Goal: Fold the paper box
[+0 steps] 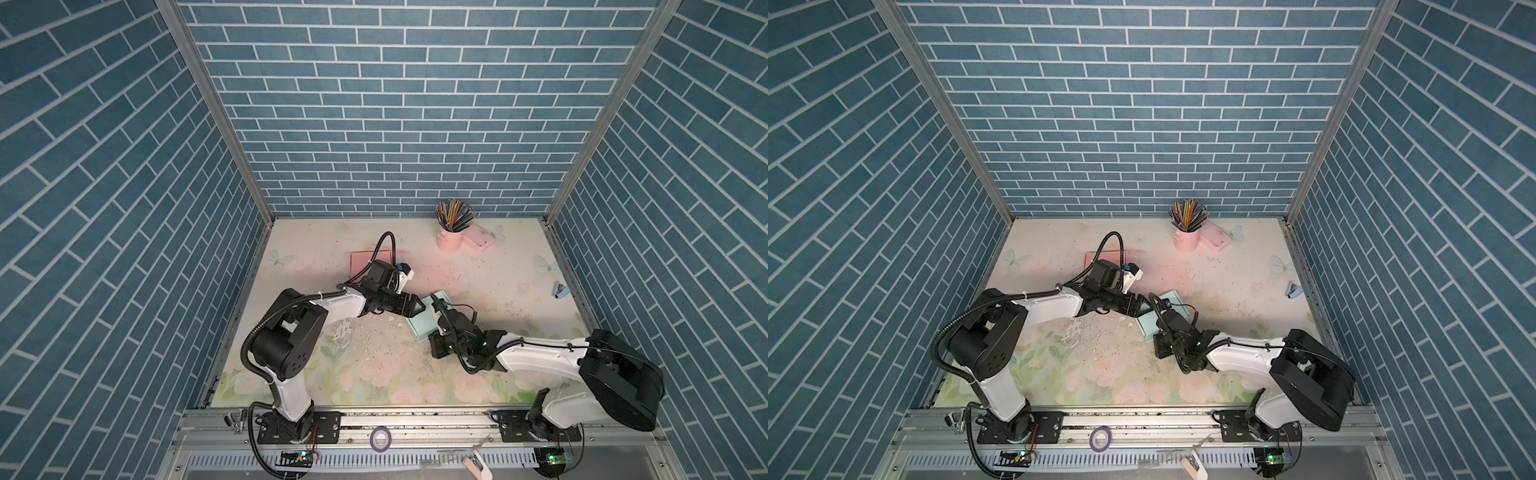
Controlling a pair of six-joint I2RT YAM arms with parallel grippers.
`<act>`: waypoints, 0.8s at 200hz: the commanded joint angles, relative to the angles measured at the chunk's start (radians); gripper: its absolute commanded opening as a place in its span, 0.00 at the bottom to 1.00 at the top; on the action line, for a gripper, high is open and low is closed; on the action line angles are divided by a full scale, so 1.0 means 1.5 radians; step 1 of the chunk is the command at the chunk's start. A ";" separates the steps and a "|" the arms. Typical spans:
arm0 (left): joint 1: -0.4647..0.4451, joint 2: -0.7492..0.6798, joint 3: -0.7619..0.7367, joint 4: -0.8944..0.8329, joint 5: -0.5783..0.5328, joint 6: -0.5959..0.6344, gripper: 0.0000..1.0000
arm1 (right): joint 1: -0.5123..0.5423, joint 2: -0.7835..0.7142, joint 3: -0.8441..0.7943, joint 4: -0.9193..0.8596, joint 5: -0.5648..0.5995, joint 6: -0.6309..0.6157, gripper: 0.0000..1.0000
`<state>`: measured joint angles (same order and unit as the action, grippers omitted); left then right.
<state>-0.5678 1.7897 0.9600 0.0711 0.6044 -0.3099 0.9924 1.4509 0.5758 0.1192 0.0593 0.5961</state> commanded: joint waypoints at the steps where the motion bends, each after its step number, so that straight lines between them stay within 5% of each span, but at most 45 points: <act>1: 0.003 0.008 -0.016 0.044 0.025 -0.018 0.82 | 0.009 0.027 0.022 0.035 -0.014 0.025 0.04; 100: -0.008 0.025 -0.026 0.084 0.032 -0.044 0.79 | 0.016 0.115 0.091 0.095 -0.057 0.017 0.05; 160: 0.031 -0.020 0.022 0.001 -0.020 -0.019 0.90 | 0.031 0.019 0.022 0.135 -0.052 0.014 0.16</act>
<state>-0.5373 1.8080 0.9474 0.1600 0.5980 -0.3519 1.0233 1.5803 0.6495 0.2359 -0.0235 0.6312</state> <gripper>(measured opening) 0.871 0.126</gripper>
